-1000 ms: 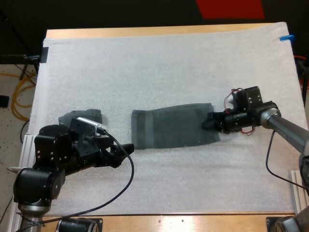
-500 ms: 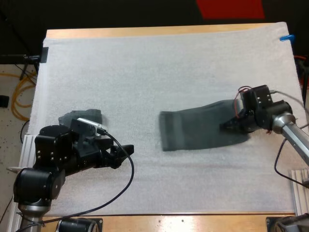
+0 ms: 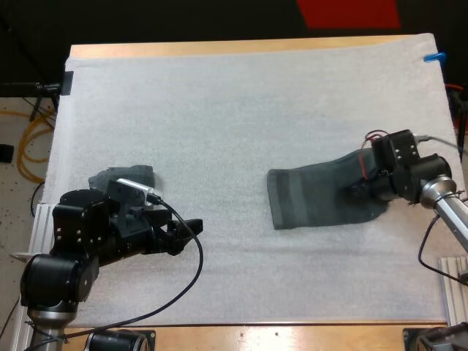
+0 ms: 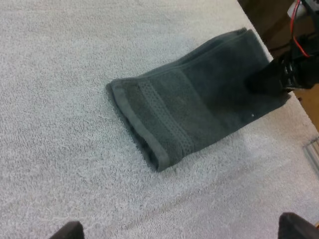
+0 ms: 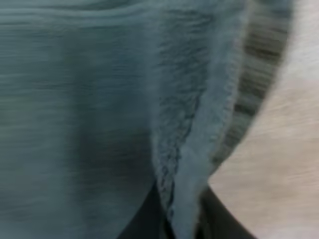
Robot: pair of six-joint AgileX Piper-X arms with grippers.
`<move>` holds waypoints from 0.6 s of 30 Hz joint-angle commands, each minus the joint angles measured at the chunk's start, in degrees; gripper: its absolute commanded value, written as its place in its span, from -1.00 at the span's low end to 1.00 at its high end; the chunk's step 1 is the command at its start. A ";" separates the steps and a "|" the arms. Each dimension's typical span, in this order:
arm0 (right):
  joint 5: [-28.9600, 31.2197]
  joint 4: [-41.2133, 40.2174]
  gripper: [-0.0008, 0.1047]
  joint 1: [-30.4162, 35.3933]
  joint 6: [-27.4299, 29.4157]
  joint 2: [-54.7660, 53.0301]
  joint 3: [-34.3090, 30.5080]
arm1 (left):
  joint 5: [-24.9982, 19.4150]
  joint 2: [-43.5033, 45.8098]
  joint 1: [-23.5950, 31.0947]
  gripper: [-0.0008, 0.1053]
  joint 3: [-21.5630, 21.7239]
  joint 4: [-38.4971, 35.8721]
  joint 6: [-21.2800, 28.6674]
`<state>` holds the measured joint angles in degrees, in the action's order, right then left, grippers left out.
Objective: Pick towel from pile fold and stack
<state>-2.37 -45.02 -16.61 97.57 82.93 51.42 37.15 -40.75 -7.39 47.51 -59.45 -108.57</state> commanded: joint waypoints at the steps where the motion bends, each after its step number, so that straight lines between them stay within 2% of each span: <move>1: -5.23 0.99 -0.97 -0.91 -3.64 -0.14 -0.04 | 0.40 0.15 -0.03 0.38 0.33 0.20 -0.51; 6: -13.54 4.28 -0.97 -4.71 -10.29 0.85 -0.04 | 0.40 0.15 -0.03 0.38 0.33 0.20 -0.51; 8: -16.57 7.11 -0.97 -6.64 -14.54 2.09 -0.04 | 0.40 0.15 -0.03 0.38 0.33 0.20 -0.51; 14: -19.42 13.34 -0.97 -9.79 -21.01 5.98 -0.04 | 1.30 0.15 -0.03 0.38 0.33 0.20 -0.51; 18: -19.83 15.29 -0.97 -10.44 -22.75 7.78 -0.04 | 1.30 0.15 -0.03 0.38 0.33 0.20 -0.51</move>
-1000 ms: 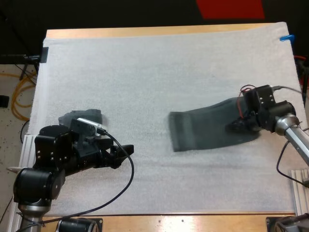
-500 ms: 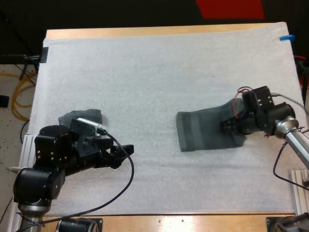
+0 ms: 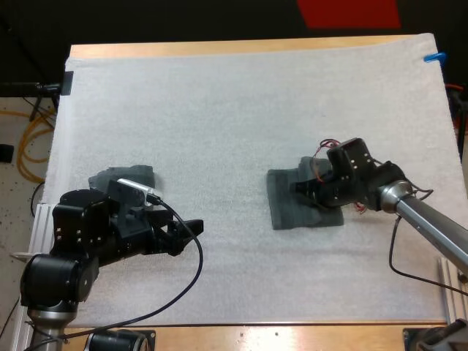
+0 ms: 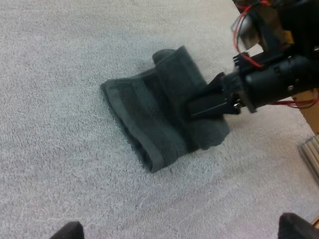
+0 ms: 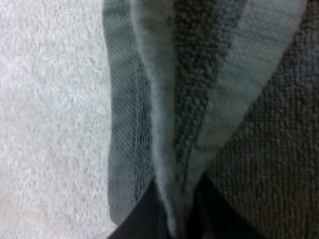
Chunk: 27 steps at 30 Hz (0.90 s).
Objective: Pick towel from pile fold and stack
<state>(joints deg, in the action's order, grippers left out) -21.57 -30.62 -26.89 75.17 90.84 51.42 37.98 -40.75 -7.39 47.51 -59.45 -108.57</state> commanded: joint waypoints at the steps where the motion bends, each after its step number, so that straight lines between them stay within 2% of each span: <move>1: -1.69 1.48 -0.97 -0.11 -0.49 0.26 -0.04 | 0.48 0.15 -0.03 0.38 0.33 0.20 -0.51; 7: -4.97 3.64 -0.97 -0.11 -0.47 0.90 -0.04 | 0.48 0.15 -0.03 0.38 0.33 0.20 -0.51; 10: -4.97 3.37 -0.84 -0.11 0.80 0.90 -0.04 | 0.48 0.15 -0.03 0.38 0.33 0.20 -0.51; 13: -5.84 3.35 -0.40 -0.11 1.41 0.90 -0.04 | 0.48 0.15 -0.03 0.38 0.33 0.20 -0.51; 15: -6.38 3.35 0.12 -0.11 1.56 0.90 -0.04 | 0.48 0.15 -0.03 0.38 0.33 0.20 -0.51; 18: -8.90 3.13 0.49 -0.11 4.02 0.72 -0.04 | 0.48 0.15 -0.03 0.38 0.33 0.20 -0.51; 27: -10.16 1.90 0.39 -0.11 4.65 -1.35 -0.04 | 0.48 0.15 -0.03 0.38 0.33 0.20 -0.51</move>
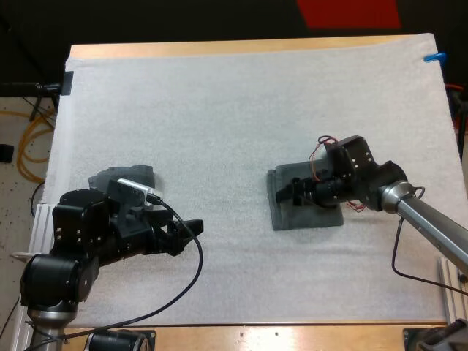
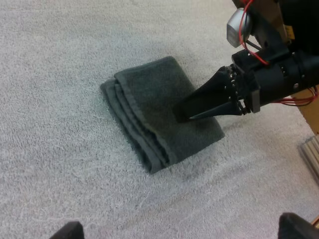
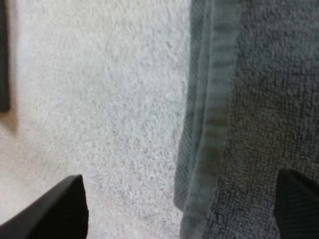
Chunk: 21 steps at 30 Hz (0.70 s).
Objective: Pick towel from pile fold and stack
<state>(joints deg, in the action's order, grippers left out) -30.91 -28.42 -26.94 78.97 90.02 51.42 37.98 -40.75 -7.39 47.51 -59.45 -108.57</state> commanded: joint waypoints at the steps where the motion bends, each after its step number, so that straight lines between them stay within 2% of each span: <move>1: -1.00 -0.61 0.38 -0.06 0.85 -0.53 -0.04 | 0.48 0.15 -0.03 0.38 0.33 0.20 -0.51; 7: 0.22 -4.09 0.36 -0.06 4.69 -5.49 -0.04 | 1.45 0.15 -0.20 0.38 0.33 0.20 0.60; 14: 5.19 -11.77 0.36 -0.06 11.75 -19.01 -0.04 | 1.15 0.15 -1.41 0.39 0.33 1.14 -0.66; 17: 8.13 -14.22 0.36 -0.06 12.99 -25.93 -0.04 | -0.80 -1.04 -4.28 0.39 0.33 4.69 -4.13; 21: 12.53 -14.68 0.36 -0.06 13.83 -34.55 -0.04 | -7.85 -5.14 -10.58 0.39 0.33 12.53 -10.96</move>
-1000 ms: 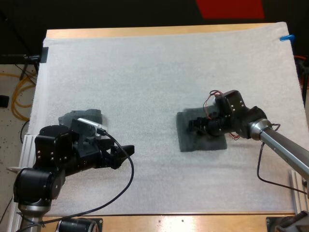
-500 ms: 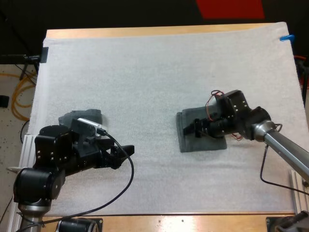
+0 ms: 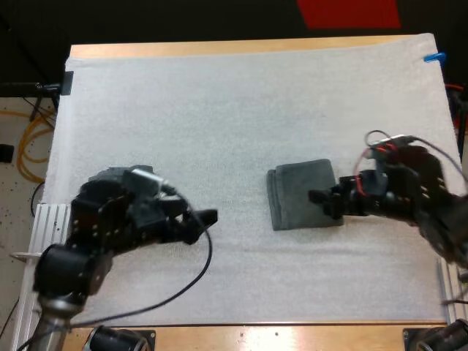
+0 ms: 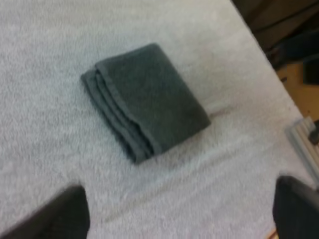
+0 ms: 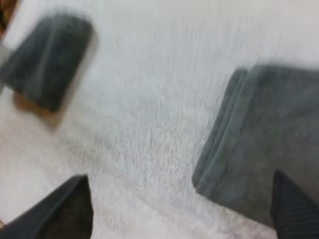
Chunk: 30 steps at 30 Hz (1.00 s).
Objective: Pick towel from pile fold and stack
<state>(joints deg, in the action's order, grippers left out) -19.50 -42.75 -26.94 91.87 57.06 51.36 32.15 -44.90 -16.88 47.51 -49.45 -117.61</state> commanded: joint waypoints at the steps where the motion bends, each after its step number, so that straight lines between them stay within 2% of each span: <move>1: 1.56 -0.35 0.36 -0.06 0.96 -3.05 0.02 | -2.72 -1.89 -2.17 0.39 0.33 3.45 -2.71; 6: 3.03 -1.71 0.36 -0.06 0.94 -13.26 0.02 | -11.07 -11.27 -9.41 0.39 0.33 12.65 -7.45; 10: 3.26 -5.52 0.36 -0.06 0.94 -18.05 0.02 | -12.38 -19.16 -12.97 0.39 0.33 18.78 -11.09; 14: 7.74 -10.66 0.36 -0.06 0.94 -22.39 0.02 | -14.20 -29.24 -15.73 0.39 0.33 24.23 -14.78; 17: 10.46 -13.03 0.36 -0.06 0.94 -24.40 0.02 | -14.00 -35.89 -16.41 0.38 0.56 26.89 -17.06; 22: 10.72 -15.59 0.36 -0.06 0.94 -25.89 0.02 | -12.09 -44.53 -16.77 0.38 1.94 30.52 -20.34; 30: 10.72 -16.42 0.36 -0.06 0.94 -25.92 0.02 | -6.87 -54.63 -16.77 0.38 8.09 31.86 -23.62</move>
<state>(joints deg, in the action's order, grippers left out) -9.12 -59.30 -26.94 92.20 31.39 51.36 24.44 -99.18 -33.32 54.87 -18.05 -140.34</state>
